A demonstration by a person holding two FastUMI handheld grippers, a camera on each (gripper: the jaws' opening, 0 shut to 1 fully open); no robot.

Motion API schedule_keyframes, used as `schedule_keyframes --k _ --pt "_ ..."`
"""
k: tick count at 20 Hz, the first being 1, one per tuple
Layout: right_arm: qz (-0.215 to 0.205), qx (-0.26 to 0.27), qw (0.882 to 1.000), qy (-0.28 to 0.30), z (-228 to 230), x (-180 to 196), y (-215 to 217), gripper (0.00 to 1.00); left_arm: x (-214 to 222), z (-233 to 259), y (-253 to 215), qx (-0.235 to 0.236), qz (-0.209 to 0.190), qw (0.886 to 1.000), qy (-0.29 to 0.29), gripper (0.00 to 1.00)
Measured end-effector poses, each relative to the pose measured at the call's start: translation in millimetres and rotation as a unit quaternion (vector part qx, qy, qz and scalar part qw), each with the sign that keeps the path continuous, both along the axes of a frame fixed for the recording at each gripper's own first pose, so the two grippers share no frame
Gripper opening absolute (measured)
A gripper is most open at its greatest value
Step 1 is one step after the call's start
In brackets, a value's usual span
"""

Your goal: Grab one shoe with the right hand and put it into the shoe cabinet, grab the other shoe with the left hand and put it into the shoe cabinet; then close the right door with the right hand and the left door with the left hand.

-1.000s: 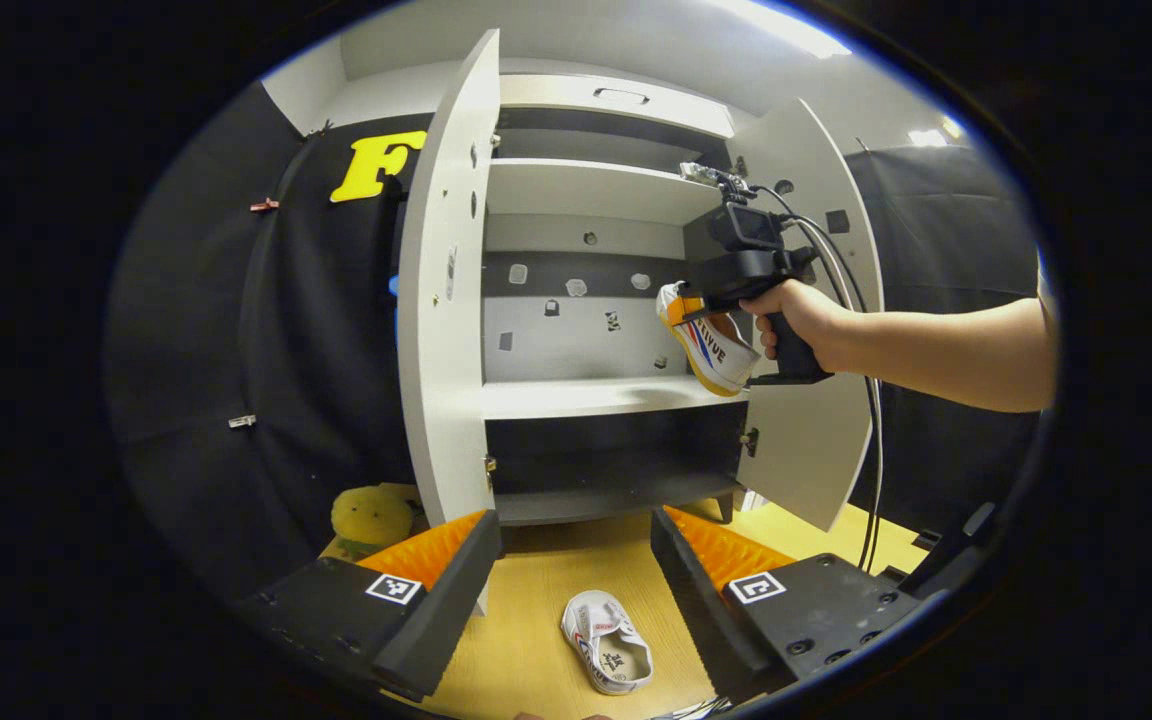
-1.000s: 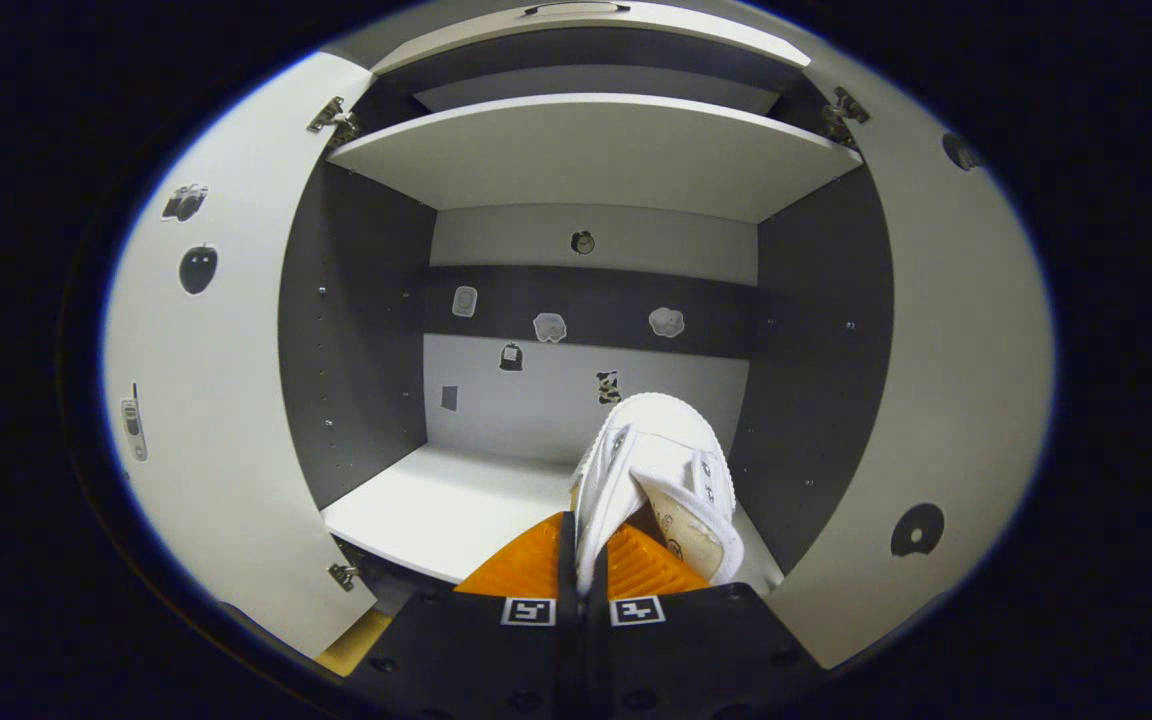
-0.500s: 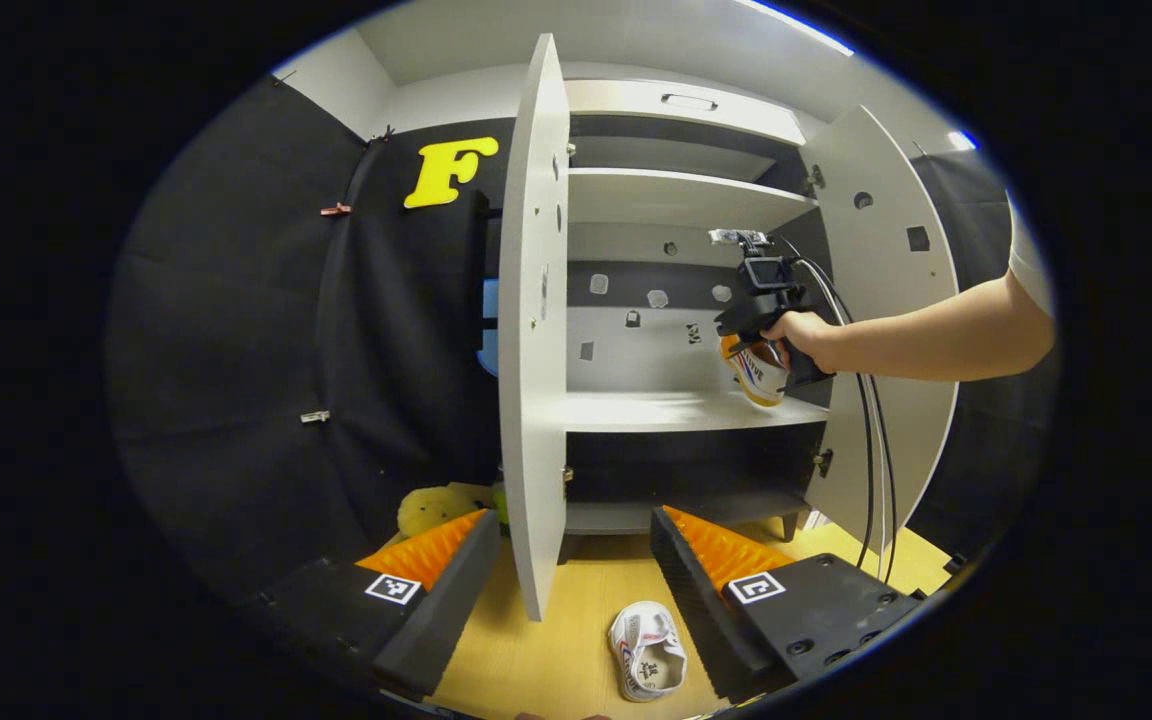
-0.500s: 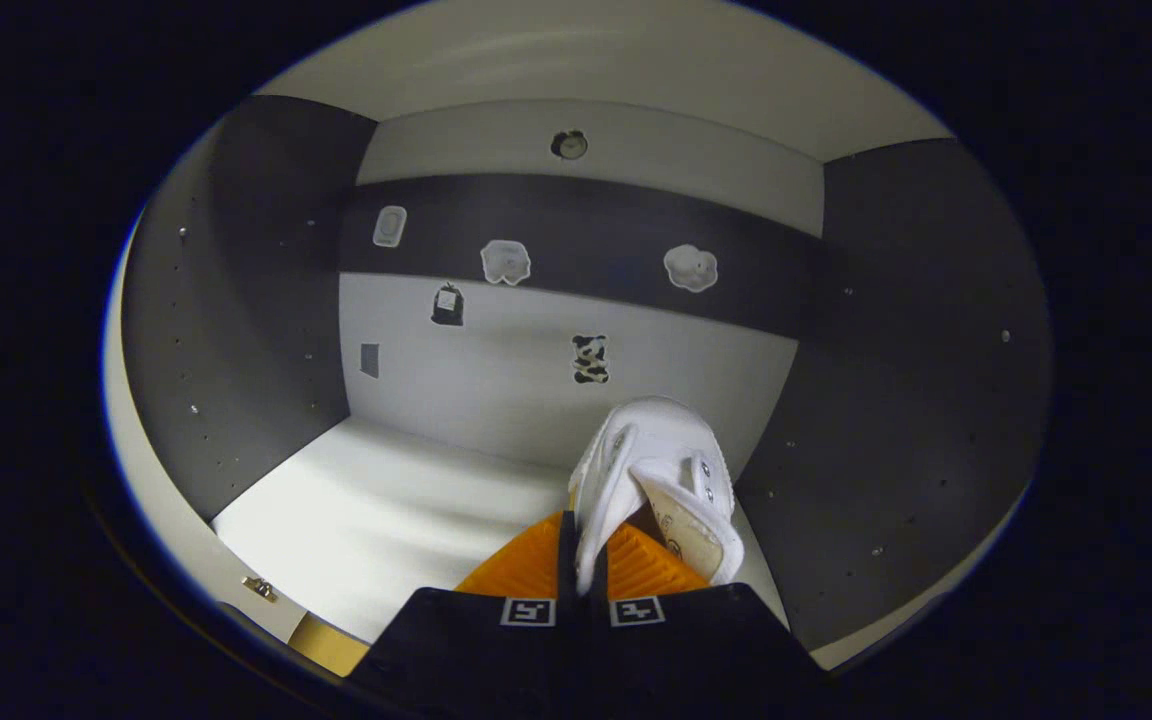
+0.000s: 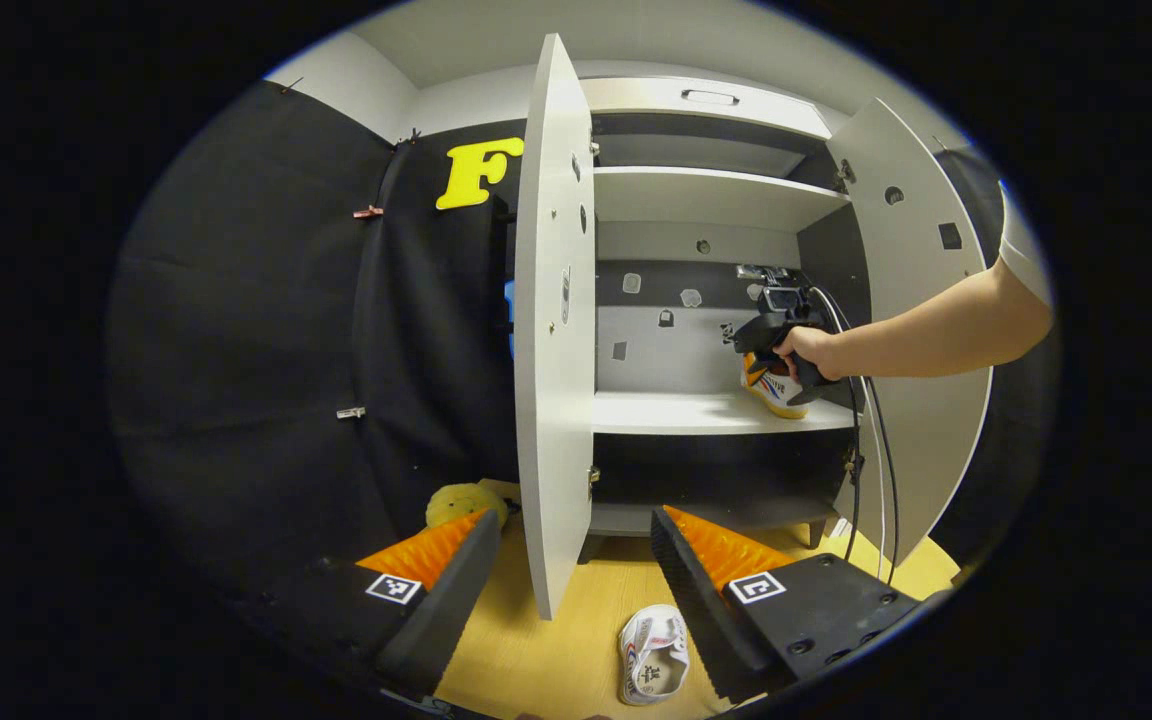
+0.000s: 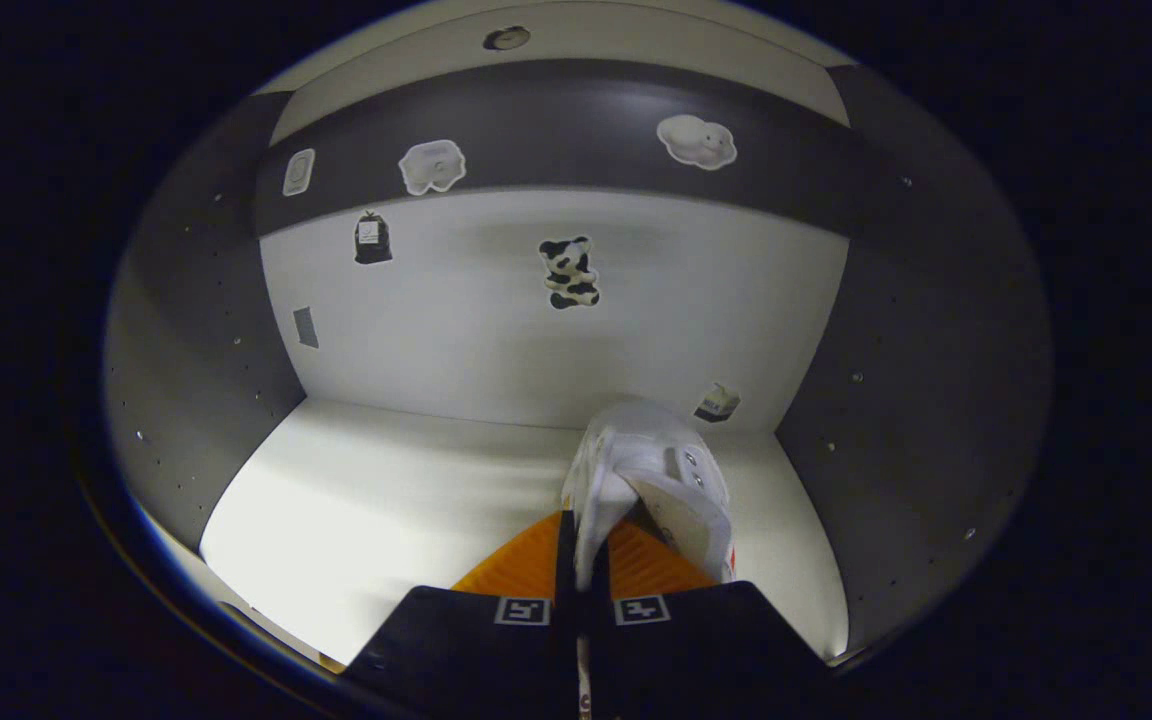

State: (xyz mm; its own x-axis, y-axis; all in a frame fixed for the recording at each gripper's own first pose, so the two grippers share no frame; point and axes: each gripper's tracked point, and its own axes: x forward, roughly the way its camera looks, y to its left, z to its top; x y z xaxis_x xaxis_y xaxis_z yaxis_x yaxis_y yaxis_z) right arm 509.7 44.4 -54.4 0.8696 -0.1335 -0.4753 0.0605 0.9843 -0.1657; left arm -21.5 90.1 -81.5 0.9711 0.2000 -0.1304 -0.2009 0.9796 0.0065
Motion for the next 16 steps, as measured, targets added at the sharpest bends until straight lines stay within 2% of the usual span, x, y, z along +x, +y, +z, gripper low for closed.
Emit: schedule_keyframes --k 2,4,6,9,11,13,16 --pt "0.008 -0.01 1.0 0.014 -9 -4 1 0.17 -1 -2 -3 0.008 0.004 1.0 0.001 0.95" --pt "0.014 -0.019 1.0 0.002 -2 -13 5 0.22 -2 -9 -8 0.009 0.005 1.0 0.01 0.95" --pt "0.024 -0.016 1.0 -0.003 2 -25 11 0.34 -2 -12 -11 0.007 0.007 1.0 0.013 0.95" --pt "0.045 -0.005 0.998 -0.044 20 -48 29 0.71 -2 -22 -15 -0.004 0.009 1.0 0.025 0.95" --pt "0.068 -0.015 0.995 -0.067 35 -67 42 0.91 0 -24 -17 -0.012 0.006 1.0 0.028 0.95" --pt "0.082 -0.033 0.992 -0.093 51 -83 50 0.98 -1 -25 -17 -0.01 0.002 1.0 0.029 0.95" --pt "0.1 -0.027 0.987 -0.124 70 -119 62 0.98 -3 -27 -14 0.001 -0.003 1.0 0.031 0.95"
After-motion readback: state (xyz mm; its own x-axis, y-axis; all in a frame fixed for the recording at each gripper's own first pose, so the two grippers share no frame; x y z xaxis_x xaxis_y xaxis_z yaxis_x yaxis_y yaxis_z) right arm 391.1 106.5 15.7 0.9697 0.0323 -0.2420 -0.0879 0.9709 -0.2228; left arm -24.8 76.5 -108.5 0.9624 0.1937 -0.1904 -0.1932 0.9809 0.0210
